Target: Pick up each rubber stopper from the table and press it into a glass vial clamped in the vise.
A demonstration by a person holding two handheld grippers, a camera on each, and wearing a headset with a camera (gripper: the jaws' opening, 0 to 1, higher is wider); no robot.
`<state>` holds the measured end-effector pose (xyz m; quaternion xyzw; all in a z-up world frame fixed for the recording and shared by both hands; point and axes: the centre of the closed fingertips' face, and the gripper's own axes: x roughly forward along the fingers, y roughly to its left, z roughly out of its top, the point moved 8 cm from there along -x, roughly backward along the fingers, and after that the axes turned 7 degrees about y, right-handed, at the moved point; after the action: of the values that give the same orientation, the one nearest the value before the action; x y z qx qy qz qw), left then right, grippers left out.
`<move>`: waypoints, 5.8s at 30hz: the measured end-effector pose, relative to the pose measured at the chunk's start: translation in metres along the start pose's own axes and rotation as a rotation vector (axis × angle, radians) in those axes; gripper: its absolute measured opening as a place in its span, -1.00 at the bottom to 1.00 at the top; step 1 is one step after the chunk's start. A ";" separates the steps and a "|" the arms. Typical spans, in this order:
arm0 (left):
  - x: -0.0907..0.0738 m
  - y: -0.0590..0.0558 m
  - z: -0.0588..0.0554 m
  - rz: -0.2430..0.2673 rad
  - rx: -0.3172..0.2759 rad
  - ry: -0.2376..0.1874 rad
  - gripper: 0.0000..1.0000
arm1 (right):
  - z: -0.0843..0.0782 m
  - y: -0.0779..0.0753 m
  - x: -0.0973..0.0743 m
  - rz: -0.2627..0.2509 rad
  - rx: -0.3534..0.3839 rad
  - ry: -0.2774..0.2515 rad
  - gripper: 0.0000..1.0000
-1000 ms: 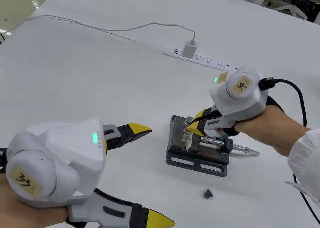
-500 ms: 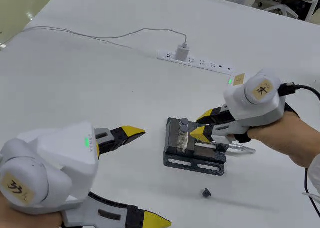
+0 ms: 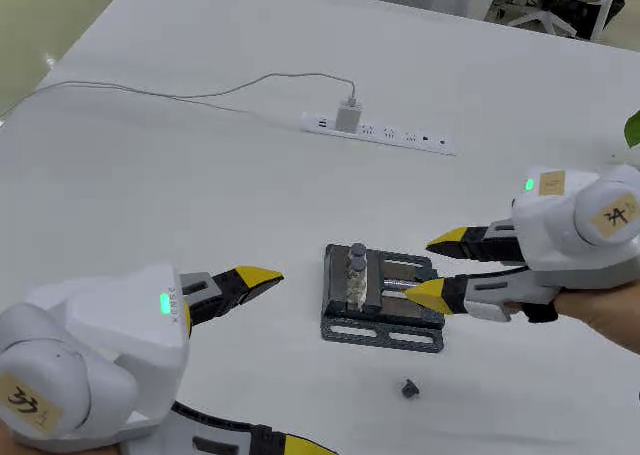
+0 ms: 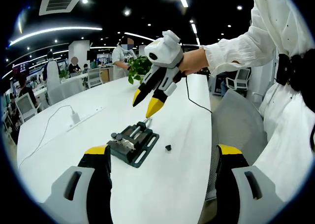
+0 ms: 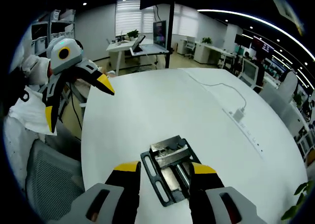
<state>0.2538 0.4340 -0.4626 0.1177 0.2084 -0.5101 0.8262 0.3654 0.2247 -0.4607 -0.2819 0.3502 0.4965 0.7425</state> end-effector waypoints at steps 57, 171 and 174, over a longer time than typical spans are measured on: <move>0.095 -0.017 -0.020 -0.041 -0.108 0.143 0.06 | -0.101 0.051 -0.055 -0.060 0.109 -0.100 0.19; 0.037 -0.014 0.092 -0.136 0.303 0.164 -0.93 | 0.026 0.077 -0.079 0.202 -0.103 -0.290 -0.56; 0.036 -0.014 0.094 -0.134 0.307 0.158 -0.93 | 0.028 0.078 -0.078 0.213 -0.106 -0.294 -0.63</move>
<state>0.2767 0.3608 -0.3956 0.2682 0.1996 -0.5788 0.7438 0.2784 0.2308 -0.3871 -0.2066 0.2390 0.6259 0.7130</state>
